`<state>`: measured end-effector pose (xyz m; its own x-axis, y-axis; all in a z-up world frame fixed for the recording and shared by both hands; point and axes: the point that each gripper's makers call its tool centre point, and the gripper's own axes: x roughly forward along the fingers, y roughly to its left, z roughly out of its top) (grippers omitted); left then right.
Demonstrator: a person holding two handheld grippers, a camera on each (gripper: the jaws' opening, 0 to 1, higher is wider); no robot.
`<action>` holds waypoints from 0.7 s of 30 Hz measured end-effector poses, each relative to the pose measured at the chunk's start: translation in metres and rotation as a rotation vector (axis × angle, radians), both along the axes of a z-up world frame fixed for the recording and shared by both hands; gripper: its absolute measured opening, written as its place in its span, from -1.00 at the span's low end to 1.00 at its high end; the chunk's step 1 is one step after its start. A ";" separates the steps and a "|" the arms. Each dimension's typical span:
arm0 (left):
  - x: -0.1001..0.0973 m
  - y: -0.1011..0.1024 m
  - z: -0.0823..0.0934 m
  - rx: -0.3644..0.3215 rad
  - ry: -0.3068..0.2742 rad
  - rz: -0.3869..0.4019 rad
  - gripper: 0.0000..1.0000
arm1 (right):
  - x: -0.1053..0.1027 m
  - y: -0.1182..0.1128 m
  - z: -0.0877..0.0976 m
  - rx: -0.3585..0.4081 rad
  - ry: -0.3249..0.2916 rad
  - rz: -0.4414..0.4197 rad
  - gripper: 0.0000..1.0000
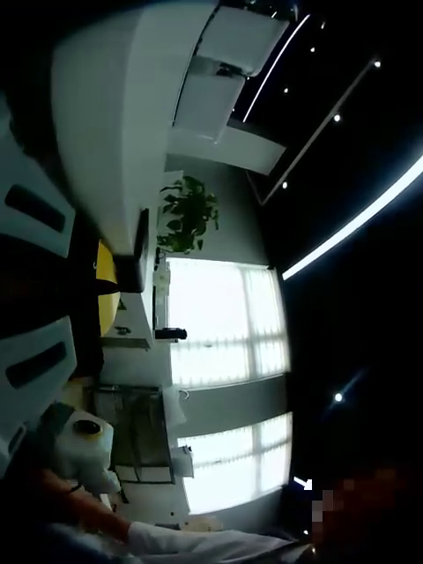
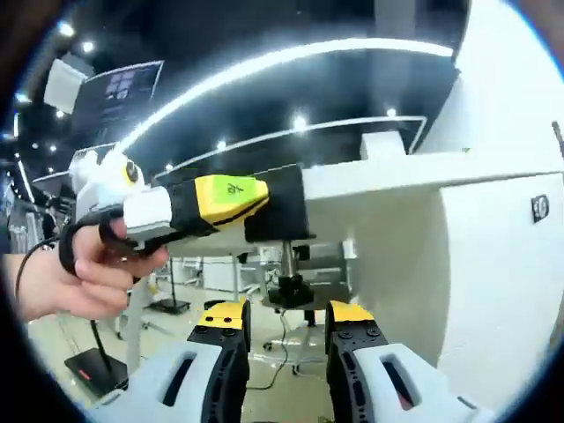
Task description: Clamp the fixed fixture on the desktop, loosen the retaining clip, secure it to the edge of the desk, and tighten the retaining clip.
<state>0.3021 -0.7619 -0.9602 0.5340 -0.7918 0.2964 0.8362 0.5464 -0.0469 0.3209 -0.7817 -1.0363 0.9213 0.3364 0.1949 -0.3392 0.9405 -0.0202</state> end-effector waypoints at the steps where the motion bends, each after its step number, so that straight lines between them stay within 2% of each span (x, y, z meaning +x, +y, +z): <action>1: 0.000 0.000 0.000 0.000 0.000 0.000 -0.96 | 0.003 0.005 -0.001 -0.022 0.003 -0.011 -0.36; 3: 0.000 0.000 0.000 0.002 0.000 0.001 -0.96 | 0.009 0.011 -0.001 -0.023 -0.002 -0.012 -0.35; 5: 0.000 0.000 0.000 0.007 0.000 0.001 -0.96 | 0.009 0.012 0.010 -0.006 -0.024 -0.031 -0.35; 7: 0.000 0.000 0.000 0.007 -0.001 0.000 -0.96 | 0.012 0.013 0.014 -0.053 -0.050 -0.065 -0.35; 13: -0.001 0.000 0.000 0.003 0.000 -0.002 -0.96 | 0.027 0.021 -0.002 -0.102 -0.005 -0.105 -0.35; 17: -0.001 0.000 0.000 0.002 0.001 -0.003 -0.96 | 0.032 0.020 -0.005 -0.134 -0.005 -0.139 -0.37; 21: -0.001 0.000 0.000 0.005 -0.001 0.000 -0.96 | 0.037 0.015 -0.002 -0.089 0.003 -0.144 -0.48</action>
<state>0.3015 -0.7622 -0.9605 0.5337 -0.7932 0.2934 0.8362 0.5466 -0.0434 0.3581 -0.7667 -1.0387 0.9619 0.2167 0.1669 -0.2012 0.9739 -0.1048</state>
